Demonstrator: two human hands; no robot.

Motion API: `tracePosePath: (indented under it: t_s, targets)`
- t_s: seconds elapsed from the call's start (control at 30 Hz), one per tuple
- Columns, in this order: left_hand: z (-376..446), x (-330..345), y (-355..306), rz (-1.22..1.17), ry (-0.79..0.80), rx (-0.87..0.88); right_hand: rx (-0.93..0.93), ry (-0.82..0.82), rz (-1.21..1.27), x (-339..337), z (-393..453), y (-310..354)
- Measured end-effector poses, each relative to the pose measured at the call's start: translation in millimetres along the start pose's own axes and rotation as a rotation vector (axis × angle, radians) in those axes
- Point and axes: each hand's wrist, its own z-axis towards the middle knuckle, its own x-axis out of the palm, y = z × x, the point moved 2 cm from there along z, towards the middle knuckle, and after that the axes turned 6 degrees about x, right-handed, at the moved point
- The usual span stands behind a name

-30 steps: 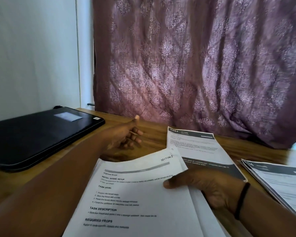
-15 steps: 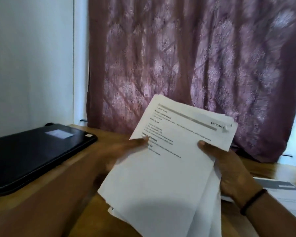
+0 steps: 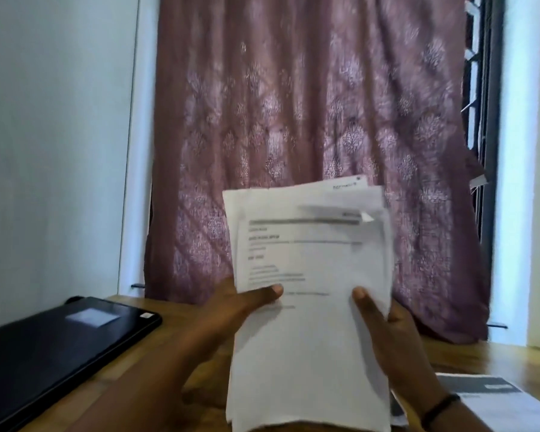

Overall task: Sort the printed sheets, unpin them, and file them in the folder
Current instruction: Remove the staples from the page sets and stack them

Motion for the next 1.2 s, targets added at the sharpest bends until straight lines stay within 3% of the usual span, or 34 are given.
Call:
tracePosePath:
  t_s: [0.2, 0.43, 0.53, 0.7, 0.8, 1.0, 1.07, 1.2]
  targets:
    - [11, -10, -13, -0.319, 0.086, -0.118, 0.109, 0.084, 0.134, 1, 8, -6]
    - [20, 7, -19, -0.336, 0.107, -0.061, 0.272, 0.179, 0.514, -4, 15, -4]
    - [17, 11, -12, -0.333, 0.117, -0.036, 0.151, 0.072, 0.443, -6, 12, 0]
    - [19, -3, -5, -0.424, -0.002, -0.003, -0.026, -0.147, 0.173, -4, 6, 10]
    - [12, 2, 0, -0.301, 0.058, -0.049, -0.085, -0.302, 0.008, -6, 3, 9]
    - [9, 7, -15, -0.144, 0.106, 0.037, -0.160, -0.431, 0.020, -10, 4, 4]
    - [10, 5, -21, -0.187, 0.094, 0.059, -0.192, -0.372, 0.089, -10, 4, 7]
    - [5, 6, -25, -0.213, 0.011, 0.101, -0.107, -0.042, 0.145, -2, 4, 9]
